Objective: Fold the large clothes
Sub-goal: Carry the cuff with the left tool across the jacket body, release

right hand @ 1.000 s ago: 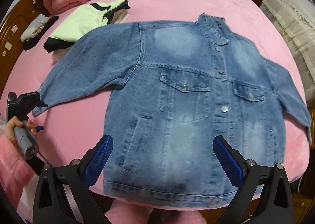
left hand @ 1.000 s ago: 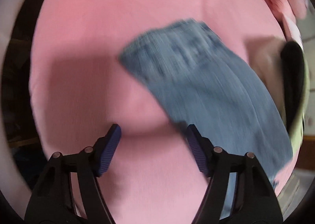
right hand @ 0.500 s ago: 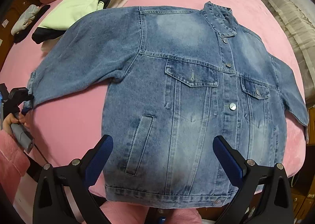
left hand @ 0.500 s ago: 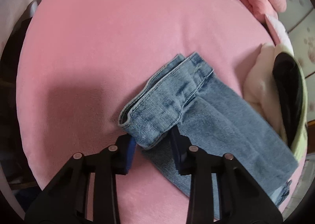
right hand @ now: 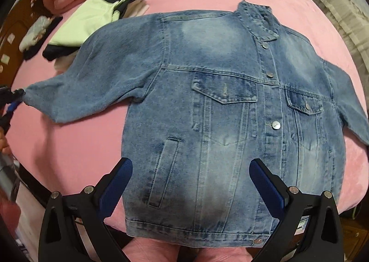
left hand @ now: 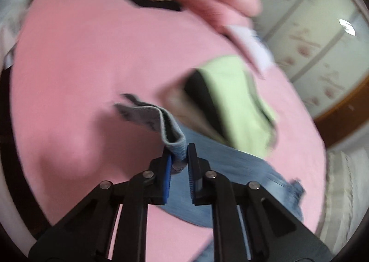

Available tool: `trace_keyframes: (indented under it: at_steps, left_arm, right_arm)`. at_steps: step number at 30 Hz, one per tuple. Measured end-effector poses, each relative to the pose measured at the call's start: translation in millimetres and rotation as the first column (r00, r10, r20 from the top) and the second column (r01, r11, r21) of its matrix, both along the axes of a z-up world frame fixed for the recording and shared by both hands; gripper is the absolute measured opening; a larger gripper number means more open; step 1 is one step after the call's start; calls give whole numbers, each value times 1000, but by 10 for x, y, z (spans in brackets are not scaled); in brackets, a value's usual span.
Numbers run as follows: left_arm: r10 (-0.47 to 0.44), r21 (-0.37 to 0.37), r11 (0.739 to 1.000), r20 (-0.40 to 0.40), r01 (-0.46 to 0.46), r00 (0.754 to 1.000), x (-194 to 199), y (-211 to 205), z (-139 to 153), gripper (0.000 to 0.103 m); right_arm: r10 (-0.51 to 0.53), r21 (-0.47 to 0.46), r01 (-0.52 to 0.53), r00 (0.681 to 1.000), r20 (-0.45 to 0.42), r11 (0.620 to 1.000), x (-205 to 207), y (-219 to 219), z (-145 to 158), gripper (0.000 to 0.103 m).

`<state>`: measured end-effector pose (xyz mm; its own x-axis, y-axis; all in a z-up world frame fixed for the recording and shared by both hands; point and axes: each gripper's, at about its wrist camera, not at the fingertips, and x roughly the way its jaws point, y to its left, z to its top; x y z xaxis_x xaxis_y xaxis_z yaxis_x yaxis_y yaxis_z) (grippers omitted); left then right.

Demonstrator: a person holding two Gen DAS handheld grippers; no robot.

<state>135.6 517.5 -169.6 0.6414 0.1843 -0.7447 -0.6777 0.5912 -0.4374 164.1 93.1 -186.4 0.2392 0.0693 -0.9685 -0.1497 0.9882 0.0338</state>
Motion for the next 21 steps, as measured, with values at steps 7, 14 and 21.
trace_keyframes:
  at_steps: [7,14,21]
  left_arm:
    - [-323,183,934,70,307,944,568,-1600,542,9]
    - [-548,182,827,54,531,835,1327,-3178,255,9]
    - [-659,110,730,-145,674,738,2164,-4207,-571,10]
  right_arm:
    - [-87,86,84,996,35,993,226,-807,75,103]
    - [-218,138,202,970,109,970,477,-2018,144,103]
    - [-217,173,192,966,137,966,803,-2955,-105,103]
